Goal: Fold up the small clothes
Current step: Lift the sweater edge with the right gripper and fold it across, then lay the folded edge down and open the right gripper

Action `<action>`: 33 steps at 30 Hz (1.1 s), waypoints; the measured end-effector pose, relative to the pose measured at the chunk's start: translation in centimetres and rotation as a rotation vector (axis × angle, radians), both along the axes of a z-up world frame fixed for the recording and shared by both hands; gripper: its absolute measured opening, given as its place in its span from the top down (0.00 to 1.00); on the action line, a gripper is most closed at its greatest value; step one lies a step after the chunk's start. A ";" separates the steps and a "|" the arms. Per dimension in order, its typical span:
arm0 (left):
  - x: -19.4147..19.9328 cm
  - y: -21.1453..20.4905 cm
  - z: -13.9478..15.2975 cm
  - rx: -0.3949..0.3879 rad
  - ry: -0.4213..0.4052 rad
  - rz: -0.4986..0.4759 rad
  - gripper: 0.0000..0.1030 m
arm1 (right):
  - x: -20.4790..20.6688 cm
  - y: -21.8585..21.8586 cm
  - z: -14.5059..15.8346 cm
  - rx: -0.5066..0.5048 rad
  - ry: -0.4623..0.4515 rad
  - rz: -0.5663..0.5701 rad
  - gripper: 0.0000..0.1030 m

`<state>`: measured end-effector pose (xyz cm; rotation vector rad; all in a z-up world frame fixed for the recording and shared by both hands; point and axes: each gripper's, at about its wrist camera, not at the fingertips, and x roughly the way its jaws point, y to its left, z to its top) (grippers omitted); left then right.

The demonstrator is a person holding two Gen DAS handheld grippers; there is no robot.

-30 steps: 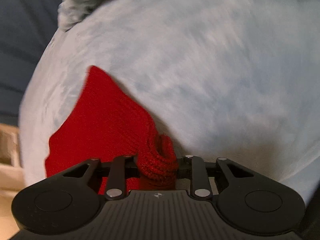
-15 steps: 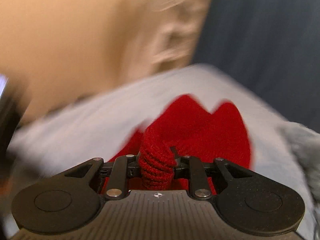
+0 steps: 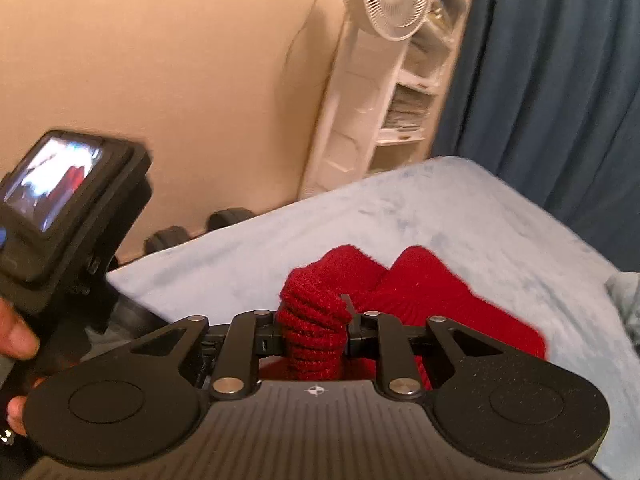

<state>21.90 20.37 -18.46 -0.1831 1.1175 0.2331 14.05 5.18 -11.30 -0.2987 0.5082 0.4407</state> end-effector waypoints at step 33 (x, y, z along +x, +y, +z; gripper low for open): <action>-9.4 -9.9 9.3 0.078 -0.133 -0.298 0.00 | -10.9 -15.5 1.9 0.212 0.147 -0.376 0.30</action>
